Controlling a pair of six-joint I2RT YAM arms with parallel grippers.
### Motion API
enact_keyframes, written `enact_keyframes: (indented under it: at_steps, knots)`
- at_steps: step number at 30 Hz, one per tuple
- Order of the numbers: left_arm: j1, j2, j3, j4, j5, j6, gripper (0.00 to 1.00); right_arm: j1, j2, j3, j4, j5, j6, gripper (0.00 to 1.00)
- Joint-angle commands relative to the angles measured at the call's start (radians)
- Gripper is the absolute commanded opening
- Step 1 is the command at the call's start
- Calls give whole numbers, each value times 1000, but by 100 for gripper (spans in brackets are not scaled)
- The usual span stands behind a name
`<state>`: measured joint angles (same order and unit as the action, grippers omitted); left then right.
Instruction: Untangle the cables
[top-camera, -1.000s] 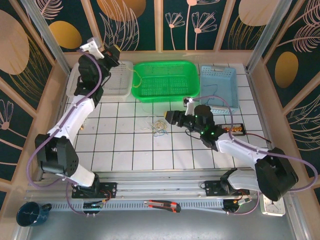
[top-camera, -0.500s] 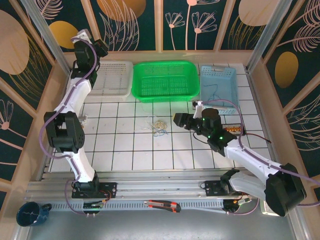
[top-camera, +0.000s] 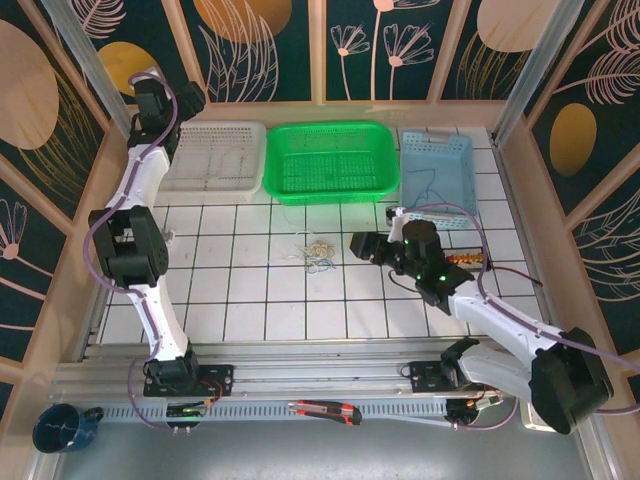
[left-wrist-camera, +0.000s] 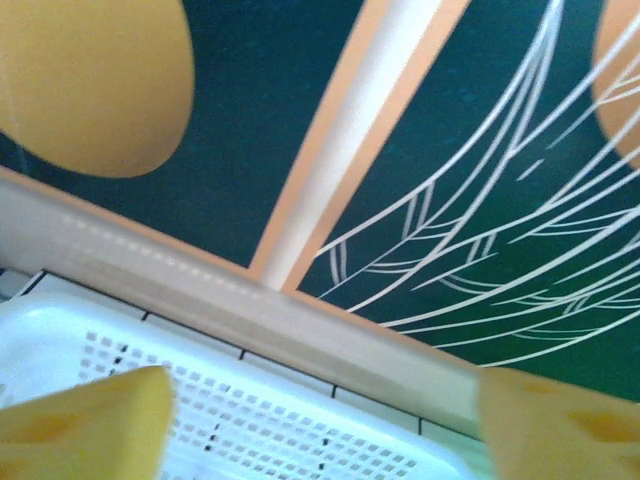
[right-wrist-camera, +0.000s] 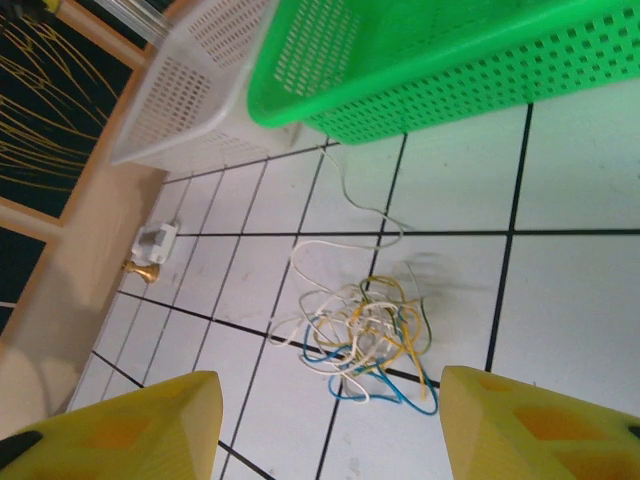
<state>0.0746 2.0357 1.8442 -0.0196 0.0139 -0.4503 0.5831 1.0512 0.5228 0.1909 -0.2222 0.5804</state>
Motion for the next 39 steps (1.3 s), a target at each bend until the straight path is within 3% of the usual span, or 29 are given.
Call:
enact_keyframes:
  at_steps: [1, 9, 16, 22, 28, 35, 39]
  knots:
    - [2, -45, 14, -14, 43, -7, 99, -6, 22, -21, 10, 30, -19, 59]
    - [1, -121, -35, 33, 158, -93, 99, -6, 83, -38, 56, 30, -7, 58]
    - [-30, -247, -213, 153, 287, -186, 99, -6, 152, -38, 93, 24, -4, 55]
    - [-150, -401, -424, 175, 335, -144, 99, -6, 234, -22, 139, 4, -4, 43]
    - [-275, -611, -796, 332, 366, -255, 99, -5, 339, 13, 185, -24, 2, 39]
    - [-477, -775, -1136, 388, 230, -293, 99, 3, 452, 46, 256, -65, 33, 35]
    - [-596, -752, -1174, 306, 72, -212, 99, 9, 516, 71, 292, -82, 48, 31]
